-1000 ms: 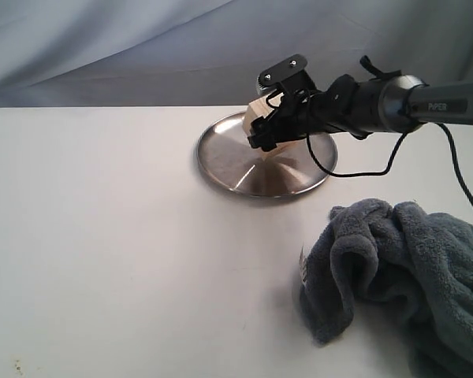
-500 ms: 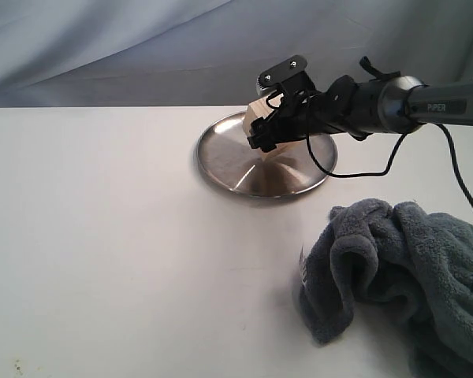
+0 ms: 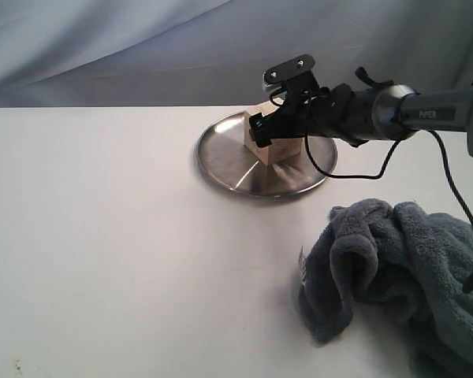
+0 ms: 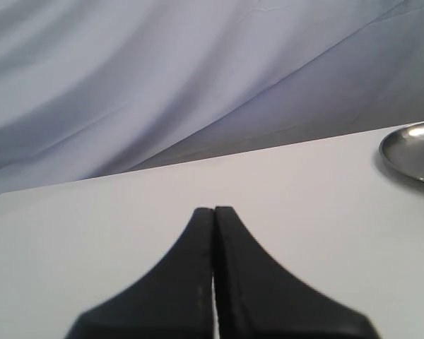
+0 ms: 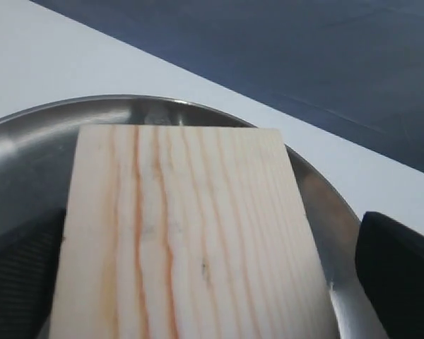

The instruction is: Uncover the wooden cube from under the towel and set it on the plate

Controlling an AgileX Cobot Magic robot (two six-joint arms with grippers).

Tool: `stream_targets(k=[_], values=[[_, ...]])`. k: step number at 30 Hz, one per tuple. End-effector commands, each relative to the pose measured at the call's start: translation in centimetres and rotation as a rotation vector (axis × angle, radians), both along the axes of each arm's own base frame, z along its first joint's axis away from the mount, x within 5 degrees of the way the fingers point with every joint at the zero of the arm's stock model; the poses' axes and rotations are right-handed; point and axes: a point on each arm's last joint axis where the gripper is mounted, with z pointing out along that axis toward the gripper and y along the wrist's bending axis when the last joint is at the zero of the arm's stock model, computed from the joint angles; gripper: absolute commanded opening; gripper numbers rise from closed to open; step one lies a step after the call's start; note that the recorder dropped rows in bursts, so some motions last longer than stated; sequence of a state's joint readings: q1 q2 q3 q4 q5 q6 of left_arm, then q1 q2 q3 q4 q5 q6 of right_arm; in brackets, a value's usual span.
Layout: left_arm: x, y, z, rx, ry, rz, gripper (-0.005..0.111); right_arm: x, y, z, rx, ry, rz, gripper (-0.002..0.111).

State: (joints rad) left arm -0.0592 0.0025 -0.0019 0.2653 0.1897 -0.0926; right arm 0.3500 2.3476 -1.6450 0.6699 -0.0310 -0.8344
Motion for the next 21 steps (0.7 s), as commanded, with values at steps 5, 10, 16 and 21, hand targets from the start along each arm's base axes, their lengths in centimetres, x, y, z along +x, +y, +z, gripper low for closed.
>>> stream_targets(k=[5, 10, 16, 21], values=[[0.0, 0.0, 0.0, -0.012, -0.003, 0.000, 0.000, 0.0, 0.1, 1.8, 0.069, 0.000, -0.028, 0.105], [0.0, 0.0, 0.0, -0.012, -0.003, 0.000, 0.000, -0.7, 0.3, 5.6, 0.099, -0.014, 0.019, 0.105], [0.0, 0.0, 0.0, -0.012, -0.003, 0.000, 0.000, -2.2, 0.6, 9.8, 0.135, 0.007, 0.099, 0.105], [0.0, 0.0, 0.0, -0.012, -0.003, 0.000, 0.000, -3.9, 0.7, 12.5, 0.044, 0.035, 0.234, 0.105]])
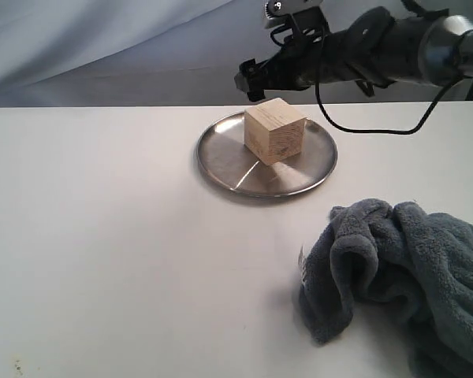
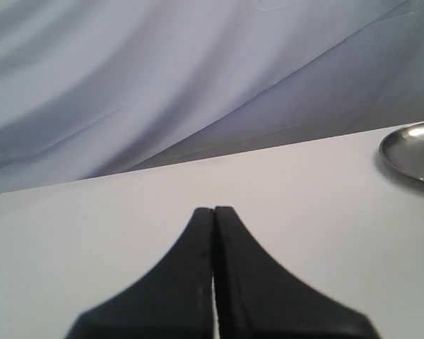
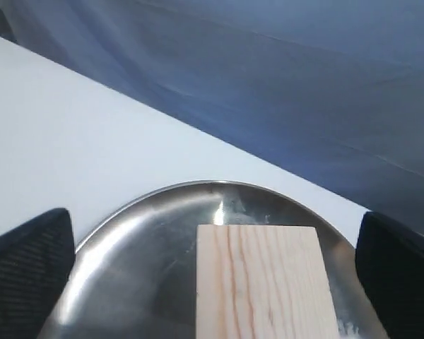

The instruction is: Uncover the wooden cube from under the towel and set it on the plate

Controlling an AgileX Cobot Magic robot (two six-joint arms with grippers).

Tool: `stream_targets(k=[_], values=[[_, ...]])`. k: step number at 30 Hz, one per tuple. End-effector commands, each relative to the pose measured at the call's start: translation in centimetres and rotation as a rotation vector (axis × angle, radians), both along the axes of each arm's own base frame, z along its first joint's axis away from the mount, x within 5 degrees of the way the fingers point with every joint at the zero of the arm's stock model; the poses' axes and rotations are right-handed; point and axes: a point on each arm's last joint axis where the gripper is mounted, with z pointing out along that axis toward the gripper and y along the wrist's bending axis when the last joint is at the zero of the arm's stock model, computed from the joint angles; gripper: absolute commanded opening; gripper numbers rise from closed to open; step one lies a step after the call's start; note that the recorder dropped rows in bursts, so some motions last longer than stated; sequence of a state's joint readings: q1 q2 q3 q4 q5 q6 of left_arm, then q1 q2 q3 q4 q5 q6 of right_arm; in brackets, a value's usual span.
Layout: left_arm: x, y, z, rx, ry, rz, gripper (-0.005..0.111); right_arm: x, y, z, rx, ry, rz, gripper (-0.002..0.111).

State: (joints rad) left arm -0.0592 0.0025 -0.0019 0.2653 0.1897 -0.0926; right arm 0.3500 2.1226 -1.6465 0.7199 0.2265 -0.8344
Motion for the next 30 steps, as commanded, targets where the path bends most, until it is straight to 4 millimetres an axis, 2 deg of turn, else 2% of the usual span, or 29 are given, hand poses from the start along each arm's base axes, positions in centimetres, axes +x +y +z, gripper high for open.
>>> stream_targets(k=[1, 4, 8, 15, 19, 23, 30], values=[[0.0, 0.0, 0.0, -0.012, -0.003, 0.000, 0.000, -1.9, -0.1, 3.0, -0.119, 0.013, 0.151, 0.105], [0.0, 0.0, 0.0, -0.012, -0.003, 0.000, 0.000, -3.3, -0.6, 4.4, -0.190, 0.050, 0.232, 0.105], [0.0, 0.0, 0.0, -0.012, -0.003, 0.000, 0.000, -4.8, -1.6, 6.4, -0.202, 0.110, 0.286, 0.105], [0.0, 0.0, 0.0, -0.012, -0.003, 0.000, 0.000, -6.7, -5.1, 9.5, -0.074, 0.238, 0.299, 0.105], [0.0, 0.0, 0.0, -0.012, -0.003, 0.000, 0.000, -7.7, -7.5, 10.1, -0.009, 0.349, 0.329, 0.105], [0.0, 0.0, 0.0, -0.012, -0.003, 0.000, 0.000, -8.8, -8.8, 10.2, 0.017, 0.460, 0.395, 0.105], [0.0, 0.0, 0.0, -0.012, -0.003, 0.000, 0.000, -9.4, -8.8, 11.5, 0.106, 0.407, 0.428, 0.105]])
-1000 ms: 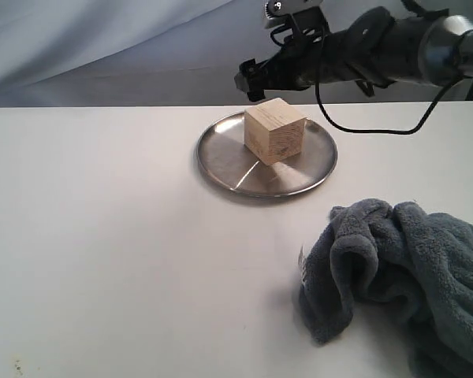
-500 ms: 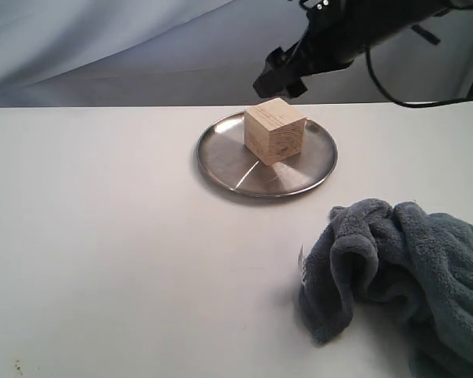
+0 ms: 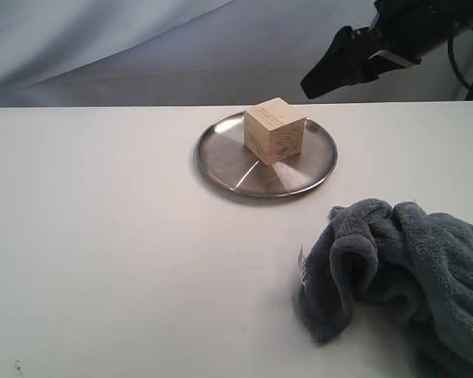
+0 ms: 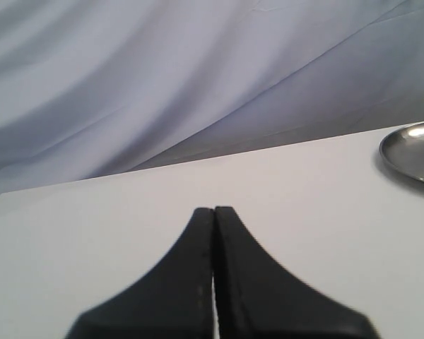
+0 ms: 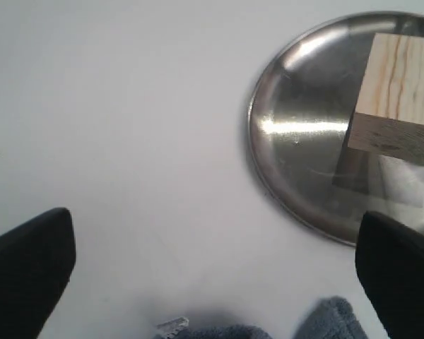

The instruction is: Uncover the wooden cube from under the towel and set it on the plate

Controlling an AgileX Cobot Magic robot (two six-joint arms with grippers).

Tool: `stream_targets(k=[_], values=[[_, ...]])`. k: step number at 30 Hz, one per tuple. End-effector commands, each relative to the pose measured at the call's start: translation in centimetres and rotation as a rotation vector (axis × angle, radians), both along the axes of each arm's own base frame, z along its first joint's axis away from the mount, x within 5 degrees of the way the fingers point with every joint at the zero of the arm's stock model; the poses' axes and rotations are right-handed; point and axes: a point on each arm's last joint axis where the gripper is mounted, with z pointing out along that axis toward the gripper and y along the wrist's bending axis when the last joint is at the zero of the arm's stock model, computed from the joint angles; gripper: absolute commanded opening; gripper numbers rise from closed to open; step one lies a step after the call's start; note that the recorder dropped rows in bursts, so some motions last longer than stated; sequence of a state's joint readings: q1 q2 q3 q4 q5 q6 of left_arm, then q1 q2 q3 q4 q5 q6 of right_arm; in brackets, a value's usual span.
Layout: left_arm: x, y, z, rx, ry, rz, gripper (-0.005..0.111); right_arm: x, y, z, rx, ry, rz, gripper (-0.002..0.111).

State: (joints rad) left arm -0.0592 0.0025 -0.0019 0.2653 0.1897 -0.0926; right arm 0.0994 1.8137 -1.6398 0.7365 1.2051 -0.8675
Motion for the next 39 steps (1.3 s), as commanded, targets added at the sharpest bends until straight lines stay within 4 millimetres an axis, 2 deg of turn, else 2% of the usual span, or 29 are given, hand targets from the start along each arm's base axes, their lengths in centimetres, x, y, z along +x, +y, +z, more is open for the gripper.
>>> stream_targets(k=[1, 6, 19, 21, 23, 25, 26, 27, 28, 29, 34, 36, 39], values=[[0.0, 0.0, 0.0, -0.012, -0.003, 0.000, 0.000, -0.9, 0.2, 1.6, 0.085, -0.027, 0.016, 0.105], [0.0, 0.0, 0.0, -0.012, -0.003, 0.000, 0.000, -1.5, 0.2, 2.7, 0.105, -0.039, 0.004, 0.105], [0.0, 0.0, 0.0, -0.012, -0.003, 0.000, 0.000, -1.5, 0.1, 2.4, 0.085, -0.032, 0.001, 0.105], [0.0, 0.0, 0.0, -0.012, -0.003, 0.000, 0.000, -1.4, -0.2, 2.4, 0.084, -0.038, 0.000, 0.102], [0.0, 0.0, 0.0, -0.012, -0.003, 0.000, 0.000, -1.2, -0.9, 2.5, 0.102, -0.043, -0.020, 0.093], [0.0, 0.0, 0.0, -0.012, -0.003, 0.000, 0.000, -1.2, -1.0, 2.5, 0.117, -0.038, -0.026, 0.078], [0.0, 0.0, 0.0, -0.012, -0.003, 0.000, 0.000, -1.2, -0.9, 2.7, 0.136, -0.037, -0.027, 0.065], [0.0, 0.0, 0.0, -0.012, -0.003, 0.000, 0.000, -1.4, -0.8, 3.1, 0.159, -0.042, -0.031, 0.041], [0.0, 0.0, 0.0, -0.012, -0.003, 0.000, 0.000, -1.5, -0.8, 3.4, 0.167, -0.044, -0.032, 0.026], [0.0, 0.0, 0.0, -0.012, -0.003, 0.000, 0.000, -2.0, -0.8, 4.0, 0.176, -0.046, -0.045, -0.001], [0.0, 0.0, 0.0, -0.012, -0.003, 0.000, 0.000, -4.1, -2.1, 5.7, 0.143, -0.061, -0.109, 0.000], [0.0, 0.0, 0.0, -0.012, -0.003, 0.000, 0.000, -6.5, -2.7, 6.6, 0.135, -0.106, -0.098, 0.000], [0.0, 0.0, 0.0, -0.012, -0.003, 0.000, 0.000, -9.6, -2.5, 8.0, 0.148, -0.198, -0.040, 0.000]])
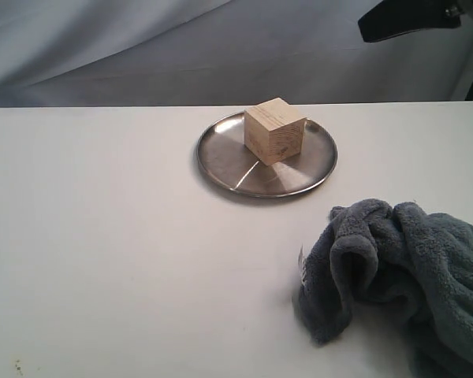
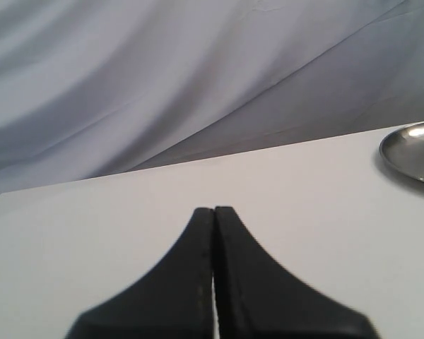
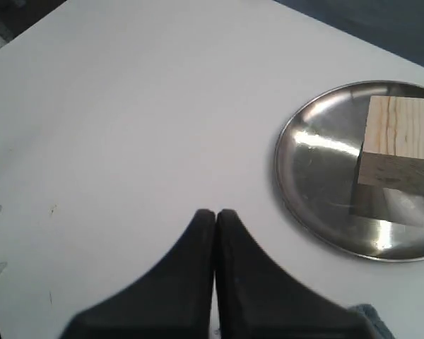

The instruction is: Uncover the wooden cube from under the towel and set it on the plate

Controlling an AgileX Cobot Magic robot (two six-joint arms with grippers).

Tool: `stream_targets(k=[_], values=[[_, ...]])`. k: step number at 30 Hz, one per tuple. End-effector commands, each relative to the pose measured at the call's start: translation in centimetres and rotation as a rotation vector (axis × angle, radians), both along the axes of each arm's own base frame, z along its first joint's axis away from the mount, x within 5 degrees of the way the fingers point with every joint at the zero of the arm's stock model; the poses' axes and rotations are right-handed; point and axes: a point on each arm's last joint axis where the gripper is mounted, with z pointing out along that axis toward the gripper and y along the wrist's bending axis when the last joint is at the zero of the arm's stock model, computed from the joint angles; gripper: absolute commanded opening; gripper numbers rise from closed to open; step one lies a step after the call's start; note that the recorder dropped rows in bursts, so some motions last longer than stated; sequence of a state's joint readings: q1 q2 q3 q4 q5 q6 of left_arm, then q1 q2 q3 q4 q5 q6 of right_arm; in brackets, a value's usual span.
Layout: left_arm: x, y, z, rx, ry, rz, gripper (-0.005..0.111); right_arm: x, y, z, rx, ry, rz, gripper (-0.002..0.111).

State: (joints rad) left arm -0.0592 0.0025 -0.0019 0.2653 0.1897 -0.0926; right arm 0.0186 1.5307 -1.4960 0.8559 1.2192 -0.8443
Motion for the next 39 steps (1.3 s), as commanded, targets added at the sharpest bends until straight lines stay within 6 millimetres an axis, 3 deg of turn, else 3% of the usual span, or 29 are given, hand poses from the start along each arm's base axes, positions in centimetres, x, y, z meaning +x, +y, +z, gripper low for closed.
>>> stream_targets(k=[1, 5, 8, 13, 17, 28, 33, 39], values=[[0.0, 0.0, 0.0, -0.012, -0.003, 0.000, 0.000, -3.8, 0.1, 2.0, 0.026, -0.121, 0.053, 0.000], [0.0, 0.0, 0.0, -0.012, -0.003, 0.000, 0.000, -9.2, 0.1, 3.5, 0.032, -0.216, 0.070, 0.000], [0.0, 0.0, 0.0, -0.012, -0.003, 0.000, 0.000, -12.6, -0.7, 3.4, 0.005, -0.353, -0.079, 0.000], [0.0, 0.0, 0.0, -0.012, -0.003, 0.000, 0.000, -16.9, -2.1, 0.6, 0.016, -0.522, -0.323, 0.000], [0.0, 0.0, 0.0, -0.012, -0.003, 0.000, 0.000, -19.8, -3.3, -2.8, 0.066, -0.612, -0.510, 0.000], [0.0, 0.0, 0.0, -0.012, -0.003, 0.000, 0.000, -25.2, -4.8, -10.6, 0.213, -0.719, -0.733, 0.000], [0.0, 0.0, 0.0, -0.012, -0.003, 0.000, 0.000, -26.3, -4.7, -12.3, 0.227, -0.749, -0.766, 0.000], [0.0, 0.0, 0.0, -0.012, -0.003, 0.000, 0.000, -26.3, -4.7, -12.4, 0.214, -0.741, -0.756, 0.000]])
